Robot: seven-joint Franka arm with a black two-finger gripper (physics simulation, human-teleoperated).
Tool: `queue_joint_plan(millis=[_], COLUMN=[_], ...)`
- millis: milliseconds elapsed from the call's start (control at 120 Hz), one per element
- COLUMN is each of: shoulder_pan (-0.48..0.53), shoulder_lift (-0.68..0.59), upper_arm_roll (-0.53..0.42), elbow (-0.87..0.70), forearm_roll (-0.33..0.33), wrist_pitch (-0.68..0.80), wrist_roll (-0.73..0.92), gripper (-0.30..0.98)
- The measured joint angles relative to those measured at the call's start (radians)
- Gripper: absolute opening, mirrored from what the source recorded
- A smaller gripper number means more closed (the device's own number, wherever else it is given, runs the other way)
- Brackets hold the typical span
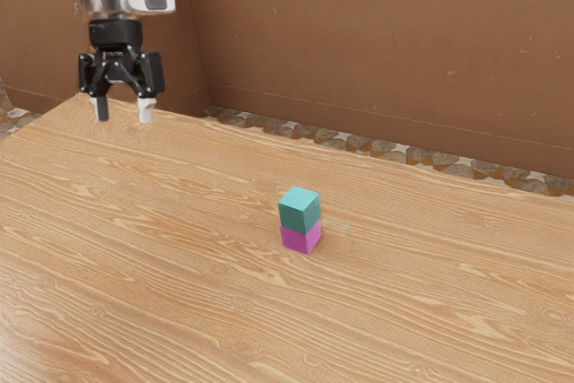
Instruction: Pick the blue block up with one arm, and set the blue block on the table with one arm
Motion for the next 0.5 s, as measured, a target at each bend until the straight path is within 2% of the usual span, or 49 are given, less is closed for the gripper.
queue_joint_plan(millis=[58, 133, 217, 292, 500], shoulder_pan=[-0.014, 0.02, 0.048, 0.015, -0.008], shoulder_lift=[-0.018, -0.077, 0.035, 0.122, 0.269], upper_arm_roll=[0.026, 0.007, -0.005, -0.051, -0.138], elbow=[-0.013, -0.103, -0.083, -0.067, -0.085], forearm_roll=[0.01, 0.021, 0.026, 0.058, 0.109], wrist_pitch=[0.08, 0.181, 0.267, 0.348, 0.611], wrist_roll=[-0.001, -0.002, -0.004, -0.011, -0.036], gripper=[0.69, 0.69, 0.69, 0.69, 0.68])
